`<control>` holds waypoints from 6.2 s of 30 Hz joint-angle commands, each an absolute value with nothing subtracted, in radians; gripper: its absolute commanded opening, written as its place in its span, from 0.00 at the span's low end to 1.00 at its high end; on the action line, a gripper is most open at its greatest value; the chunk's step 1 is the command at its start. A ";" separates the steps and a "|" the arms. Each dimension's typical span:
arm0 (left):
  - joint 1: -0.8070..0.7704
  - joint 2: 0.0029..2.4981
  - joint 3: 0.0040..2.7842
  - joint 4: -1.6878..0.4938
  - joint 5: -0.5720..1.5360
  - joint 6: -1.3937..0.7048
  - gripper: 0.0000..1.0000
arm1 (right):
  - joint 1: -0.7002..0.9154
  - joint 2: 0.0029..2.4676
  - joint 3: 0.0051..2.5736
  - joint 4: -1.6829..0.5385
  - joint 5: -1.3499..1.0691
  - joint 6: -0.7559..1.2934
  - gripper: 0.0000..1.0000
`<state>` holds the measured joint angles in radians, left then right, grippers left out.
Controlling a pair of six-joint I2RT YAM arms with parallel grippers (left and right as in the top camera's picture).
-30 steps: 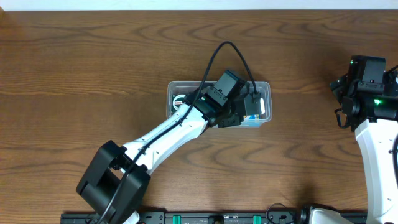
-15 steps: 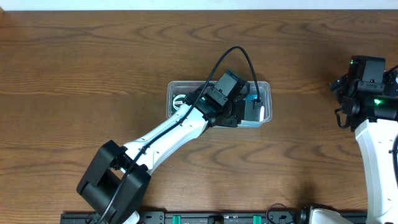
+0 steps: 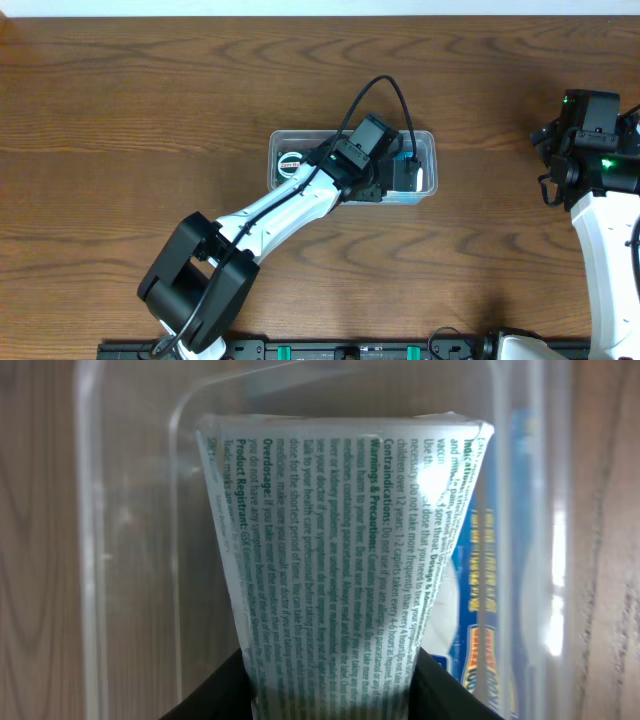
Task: Pack container
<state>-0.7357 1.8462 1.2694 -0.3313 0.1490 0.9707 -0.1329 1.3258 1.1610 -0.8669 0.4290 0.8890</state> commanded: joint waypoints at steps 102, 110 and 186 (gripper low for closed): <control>0.008 0.356 0.495 -0.388 0.195 0.040 0.98 | -0.138 1.322 1.164 -0.868 0.440 0.904 0.99; 0.064 0.178 0.305 -0.141 0.219 0.039 0.98 | -0.138 1.322 1.164 -0.868 0.440 0.904 0.99; 0.062 0.005 0.004 -0.048 0.247 0.032 0.98 | -0.035 1.190 1.048 -0.860 0.440 0.901 0.99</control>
<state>0.0582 0.0101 0.0185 -0.0074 0.2363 0.0406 -0.0792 1.2766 1.1145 -0.8593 0.4255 0.8890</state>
